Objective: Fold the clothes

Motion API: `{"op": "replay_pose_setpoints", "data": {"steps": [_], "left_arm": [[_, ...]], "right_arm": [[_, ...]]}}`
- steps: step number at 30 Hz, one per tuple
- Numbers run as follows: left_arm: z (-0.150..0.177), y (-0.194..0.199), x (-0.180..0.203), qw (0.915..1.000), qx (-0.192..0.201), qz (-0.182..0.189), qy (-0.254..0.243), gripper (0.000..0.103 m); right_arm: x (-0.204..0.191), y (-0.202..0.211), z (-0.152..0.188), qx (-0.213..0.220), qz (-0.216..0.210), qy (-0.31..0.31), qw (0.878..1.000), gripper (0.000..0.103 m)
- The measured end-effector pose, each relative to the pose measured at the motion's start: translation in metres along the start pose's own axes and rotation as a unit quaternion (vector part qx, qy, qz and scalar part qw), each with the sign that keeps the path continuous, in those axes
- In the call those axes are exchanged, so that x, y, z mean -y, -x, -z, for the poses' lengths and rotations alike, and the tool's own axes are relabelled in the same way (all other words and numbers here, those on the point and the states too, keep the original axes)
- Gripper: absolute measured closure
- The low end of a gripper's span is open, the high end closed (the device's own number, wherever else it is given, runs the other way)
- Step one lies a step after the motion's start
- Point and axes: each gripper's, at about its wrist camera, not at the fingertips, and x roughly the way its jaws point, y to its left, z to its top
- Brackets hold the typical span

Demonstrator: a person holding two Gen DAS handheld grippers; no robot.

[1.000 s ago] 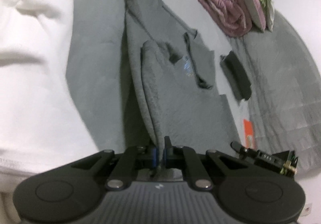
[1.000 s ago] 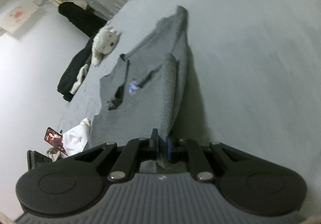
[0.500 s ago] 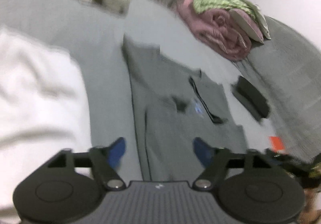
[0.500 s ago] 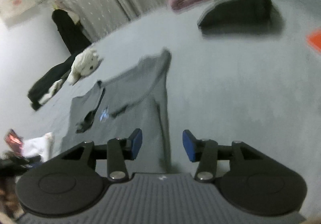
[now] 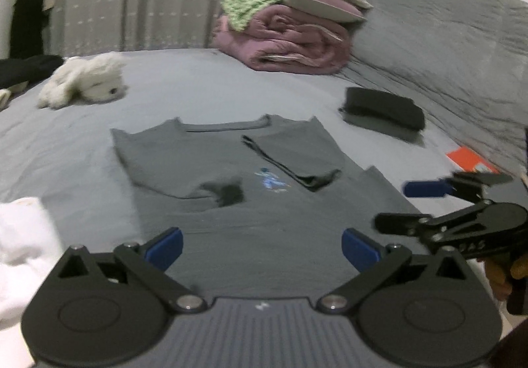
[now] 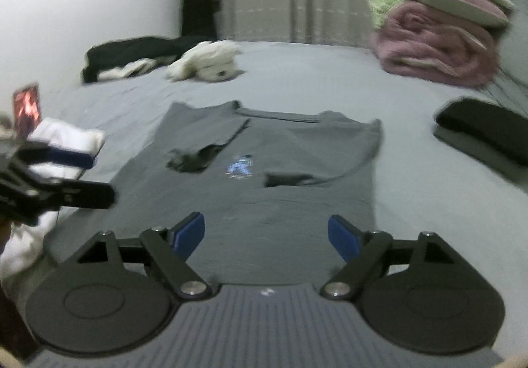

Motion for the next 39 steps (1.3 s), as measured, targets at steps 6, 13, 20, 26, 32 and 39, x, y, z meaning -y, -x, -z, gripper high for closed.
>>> {"op": "replay_pose_setpoints", "data": {"steps": [6, 13, 20, 26, 32, 39], "left_arm": [[0.017, -0.018, 0.003, 0.9986, -0.029, 0.026, -0.035, 0.001], [0.044, -0.028, 0.003, 0.9944, -0.043, 0.041, -0.088, 0.001], [0.052, -0.011, -0.004, 0.9920, -0.044, 0.061, -0.101, 0.000], [0.058, 0.002, -0.008, 0.9895, -0.046, 0.073, -0.116, 0.000], [0.055, 0.011, -0.014, 0.9847, -0.072, 0.085, -0.134, 0.000], [0.045, 0.017, -0.044, 0.9806, -0.144, 0.100, -0.088, 0.000]], "right_arm": [[-0.003, -0.015, 0.007, -0.020, -0.013, 0.026, 0.999, 0.011], [0.024, -0.024, 0.030, -0.032, -0.021, 0.016, 0.999, 0.000], [0.037, -0.005, 0.042, -0.029, -0.025, 0.001, 0.999, 0.000], [0.054, 0.007, 0.049, -0.031, -0.045, -0.033, 0.998, 0.000], [0.059, 0.018, 0.051, -0.045, -0.040, -0.024, 0.998, 0.000], [0.073, 0.034, 0.051, -0.066, -0.046, -0.046, 0.996, 0.000]]}}
